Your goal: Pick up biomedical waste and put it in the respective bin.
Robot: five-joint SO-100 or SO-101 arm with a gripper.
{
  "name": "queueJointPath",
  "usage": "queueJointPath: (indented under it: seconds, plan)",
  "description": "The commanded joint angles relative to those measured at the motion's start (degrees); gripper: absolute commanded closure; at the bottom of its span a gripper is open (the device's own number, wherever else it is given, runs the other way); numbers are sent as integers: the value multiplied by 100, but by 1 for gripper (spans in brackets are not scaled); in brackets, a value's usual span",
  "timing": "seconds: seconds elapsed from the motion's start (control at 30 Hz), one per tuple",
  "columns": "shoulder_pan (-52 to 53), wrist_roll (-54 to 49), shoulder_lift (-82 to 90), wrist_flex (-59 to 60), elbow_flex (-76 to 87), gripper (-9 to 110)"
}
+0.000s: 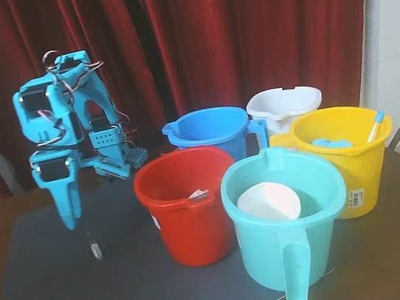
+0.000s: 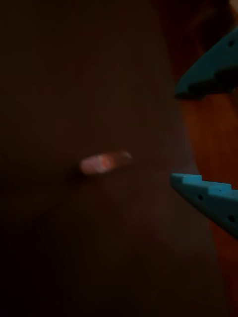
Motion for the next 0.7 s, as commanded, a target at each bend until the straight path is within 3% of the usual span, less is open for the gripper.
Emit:
queueJointPath:
  seconds: [0.0, 0.33, 0.67]
  plan:
    - [-158, 26, 79, -141, -167, 86]
    - [-123, -44, -237, -308, -229, 93]
    - [9, -316, -624, -756, -176, 92]
